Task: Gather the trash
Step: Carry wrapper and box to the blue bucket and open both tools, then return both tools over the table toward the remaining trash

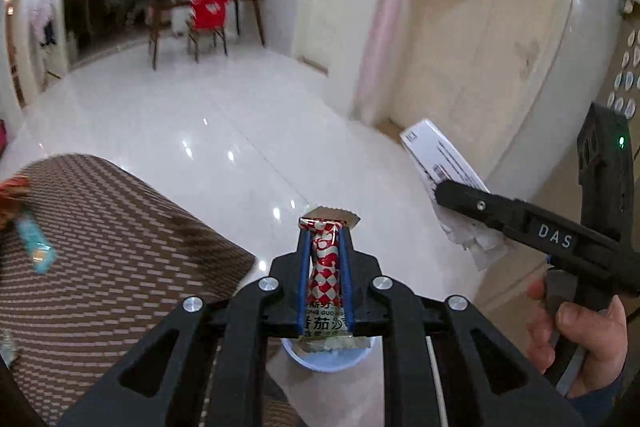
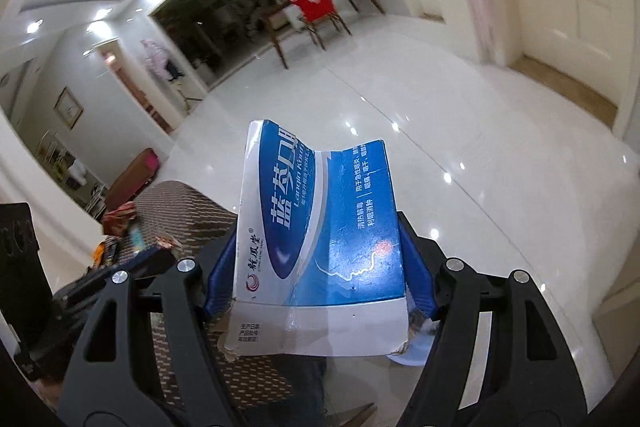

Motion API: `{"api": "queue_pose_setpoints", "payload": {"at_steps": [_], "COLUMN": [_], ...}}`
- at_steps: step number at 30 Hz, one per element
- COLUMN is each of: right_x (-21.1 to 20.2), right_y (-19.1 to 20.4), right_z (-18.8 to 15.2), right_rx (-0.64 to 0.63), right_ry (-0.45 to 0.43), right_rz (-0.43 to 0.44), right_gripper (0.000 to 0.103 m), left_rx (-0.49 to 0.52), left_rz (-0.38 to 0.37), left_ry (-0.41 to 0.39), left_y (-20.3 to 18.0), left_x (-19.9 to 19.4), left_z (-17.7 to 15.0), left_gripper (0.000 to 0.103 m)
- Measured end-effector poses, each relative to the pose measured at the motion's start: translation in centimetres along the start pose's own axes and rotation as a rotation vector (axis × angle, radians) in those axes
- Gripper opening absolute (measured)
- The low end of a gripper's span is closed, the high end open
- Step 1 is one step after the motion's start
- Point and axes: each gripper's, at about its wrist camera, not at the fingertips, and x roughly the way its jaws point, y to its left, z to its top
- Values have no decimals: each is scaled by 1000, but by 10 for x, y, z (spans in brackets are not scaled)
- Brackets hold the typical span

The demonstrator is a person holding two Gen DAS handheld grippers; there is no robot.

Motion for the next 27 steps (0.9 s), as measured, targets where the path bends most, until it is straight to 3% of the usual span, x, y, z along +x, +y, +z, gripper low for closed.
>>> {"api": "queue_pose_setpoints", "payload": {"at_steps": [5, 12, 14, 15, 16, 20, 27], "right_x": [30, 77, 90, 99, 104, 108, 88], "right_y": [-45, -88, -104, -112, -119, -138, -145], "right_z": [-13, -28, -31, -34, -36, -45, -46], "right_rx": [83, 176, 206, 236, 260, 304, 307], "right_ry": [76, 175, 199, 213, 225, 245, 217], "right_rz": [-29, -24, -16, -7, 1, -14, -74], "right_gripper": [70, 72, 74, 78, 88, 97, 97], "left_rx": [37, 21, 13, 3, -9, 7, 9], "left_rz": [-1, 11, 35, 49, 78, 91, 115], "left_ry": [117, 243, 276, 286, 285, 267, 210], "left_y": [-26, -30, -32, -33, -33, -36, -37], "left_x": [63, 129, 144, 149, 154, 149, 125], "left_z": [-7, -16, -18, -18, -16, -22, -21], "left_gripper": [14, 18, 51, 84, 91, 91, 92]}}
